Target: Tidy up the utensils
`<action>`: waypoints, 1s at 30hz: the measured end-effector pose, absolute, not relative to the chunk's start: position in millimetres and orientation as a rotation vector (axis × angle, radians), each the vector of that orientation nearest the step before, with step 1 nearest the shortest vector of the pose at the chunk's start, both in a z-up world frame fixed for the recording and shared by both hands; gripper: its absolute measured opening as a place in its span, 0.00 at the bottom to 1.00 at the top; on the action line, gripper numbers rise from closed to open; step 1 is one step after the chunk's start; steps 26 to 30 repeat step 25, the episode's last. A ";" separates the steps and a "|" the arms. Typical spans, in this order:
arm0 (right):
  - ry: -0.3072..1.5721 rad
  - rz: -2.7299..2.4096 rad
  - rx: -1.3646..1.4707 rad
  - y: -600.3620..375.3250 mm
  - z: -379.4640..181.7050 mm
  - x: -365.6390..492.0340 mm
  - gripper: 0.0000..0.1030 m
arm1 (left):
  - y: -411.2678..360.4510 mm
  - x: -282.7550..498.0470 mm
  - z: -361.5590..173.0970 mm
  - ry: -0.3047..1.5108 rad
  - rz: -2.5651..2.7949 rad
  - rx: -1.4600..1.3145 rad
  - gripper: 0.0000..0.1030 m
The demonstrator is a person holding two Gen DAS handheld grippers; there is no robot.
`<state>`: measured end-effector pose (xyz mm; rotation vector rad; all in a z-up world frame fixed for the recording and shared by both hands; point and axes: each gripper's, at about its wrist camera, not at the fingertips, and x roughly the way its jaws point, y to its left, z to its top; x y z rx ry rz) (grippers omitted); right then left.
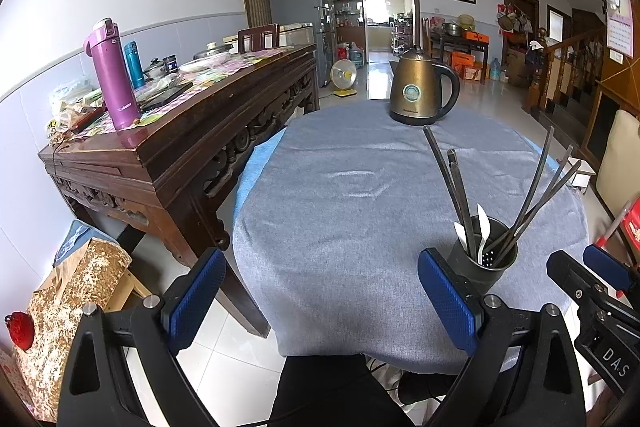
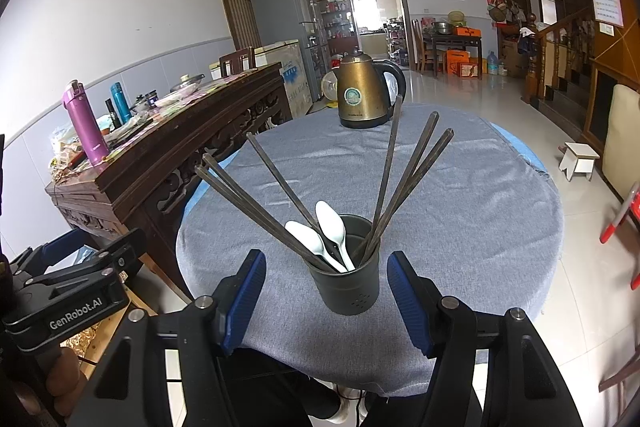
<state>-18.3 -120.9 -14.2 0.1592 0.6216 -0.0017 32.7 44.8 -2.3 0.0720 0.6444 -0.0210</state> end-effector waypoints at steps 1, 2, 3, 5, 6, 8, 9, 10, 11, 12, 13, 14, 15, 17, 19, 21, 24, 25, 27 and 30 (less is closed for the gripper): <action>0.621 -0.002 0.160 -121.3 -14.1 -18.5 0.65 | 44.3 32.3 -2.4 0.645 -0.021 0.073 0.94; 0.621 -0.003 0.159 -121.0 -14.0 -18.5 0.65 | 44.2 32.5 -2.9 0.646 -0.023 0.073 0.94; 0.619 -0.004 0.159 -121.4 -14.0 -18.9 0.65 | 44.1 32.7 -3.4 0.646 -0.023 0.073 0.94; 0.615 -0.009 0.157 -121.5 -13.1 -19.1 0.65 | 43.7 32.2 -3.3 0.647 -0.024 0.072 0.94; 0.613 -0.011 0.155 -121.1 -13.1 -19.1 0.65 | 43.8 32.4 -3.3 0.647 -0.024 0.073 0.94; 0.611 -0.015 0.154 -121.2 -12.2 -18.8 0.65 | 43.3 31.9 -3.3 0.648 -0.023 0.073 0.94; 0.611 -0.017 0.154 -121.1 -11.8 -18.6 0.65 | 43.6 32.2 -3.4 0.648 -0.024 0.073 0.94; 0.610 -0.019 0.153 -121.1 -11.3 -18.4 0.65 | 43.6 32.2 -3.3 0.648 -0.024 0.073 0.94; 0.608 -0.019 0.154 -121.1 -10.7 -18.4 0.65 | 43.1 31.8 -3.2 0.647 -0.022 0.074 0.94; 0.606 -0.019 0.153 -120.7 -10.4 -18.5 0.65 | 43.8 32.1 -3.2 0.647 -0.022 0.073 0.94; 0.607 -0.018 0.152 -120.2 -10.7 -18.3 0.65 | 43.7 32.1 -3.3 0.648 -0.022 0.072 0.94; 0.609 -0.017 0.150 -119.2 -11.4 -18.1 0.65 | 44.4 32.4 -4.3 0.649 -0.021 0.071 0.94; 0.611 -0.015 0.149 -118.4 -12.6 -17.5 0.65 | 44.5 32.4 -4.9 0.649 -0.019 0.071 0.94; 0.615 -0.013 0.151 -118.1 -13.7 -17.1 0.65 | 44.5 32.5 -6.3 0.650 -0.018 0.071 0.94; 0.618 -0.010 0.152 -117.9 -15.1 -15.7 0.65 | 44.1 33.2 -7.7 0.649 -0.018 0.074 0.94; 0.625 -0.005 0.160 -119.8 -18.0 -12.8 0.65 | 45.0 35.6 -10.1 0.647 -0.029 0.069 0.94; 0.648 -0.010 0.166 -127.5 -26.5 -7.7 0.65 | 50.7 50.4 -24.0 0.690 -0.021 0.042 0.94; 0.664 -0.022 0.171 -134.0 -32.4 -5.2 0.65 | 52.2 55.8 -28.0 0.704 -0.017 0.039 0.94; 0.664 -0.022 0.171 -134.0 -32.4 -5.2 0.65 | 52.2 55.8 -28.0 0.704 -0.017 0.039 0.94; 0.664 -0.022 0.171 -134.0 -32.4 -5.2 0.65 | 52.2 55.8 -28.0 0.704 -0.017 0.039 0.94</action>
